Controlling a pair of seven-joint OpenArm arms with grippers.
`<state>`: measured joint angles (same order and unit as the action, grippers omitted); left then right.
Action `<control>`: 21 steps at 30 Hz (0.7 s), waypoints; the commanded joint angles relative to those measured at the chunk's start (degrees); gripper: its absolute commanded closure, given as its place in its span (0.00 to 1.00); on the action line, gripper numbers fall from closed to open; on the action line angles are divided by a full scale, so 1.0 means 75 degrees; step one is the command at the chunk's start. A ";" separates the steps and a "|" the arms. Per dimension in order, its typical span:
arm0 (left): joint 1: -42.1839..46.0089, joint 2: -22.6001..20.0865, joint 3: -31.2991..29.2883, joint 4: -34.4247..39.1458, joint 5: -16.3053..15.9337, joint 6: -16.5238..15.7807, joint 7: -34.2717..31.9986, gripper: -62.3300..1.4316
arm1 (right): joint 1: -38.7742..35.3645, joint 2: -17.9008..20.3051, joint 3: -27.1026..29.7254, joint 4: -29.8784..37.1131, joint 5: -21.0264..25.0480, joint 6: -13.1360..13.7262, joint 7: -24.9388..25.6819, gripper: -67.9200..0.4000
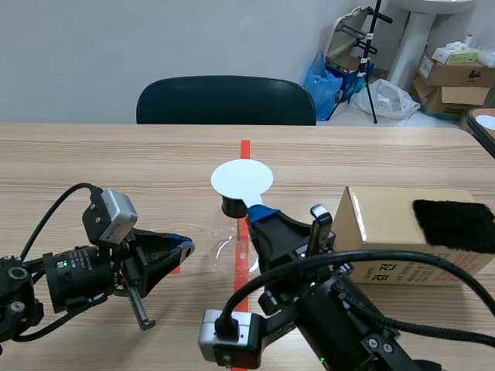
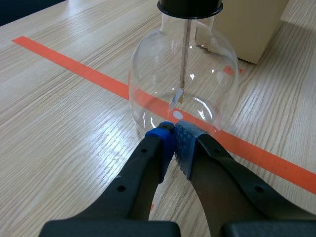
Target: Do the electroscope experiment
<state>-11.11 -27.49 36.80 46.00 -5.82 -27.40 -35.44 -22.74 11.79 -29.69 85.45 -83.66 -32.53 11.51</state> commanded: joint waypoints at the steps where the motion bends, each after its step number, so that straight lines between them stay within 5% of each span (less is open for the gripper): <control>1: -0.0020 0.0000 -0.0023 0.0187 -0.0073 -0.0023 -0.0105 0.93 | 0.0087 0.0035 0.0070 0.0230 -0.0006 -0.0108 0.0038 0.97; 21: -0.0020 0.0000 -0.0023 0.0187 -0.0073 -0.0023 -0.0105 0.93 | 0.0087 0.0035 0.0070 0.0230 -0.0006 -0.0105 0.0090 0.97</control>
<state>-11.11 -27.49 36.80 46.00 -5.82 -27.40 -35.44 -22.74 11.79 -29.69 85.45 -83.66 -32.53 12.01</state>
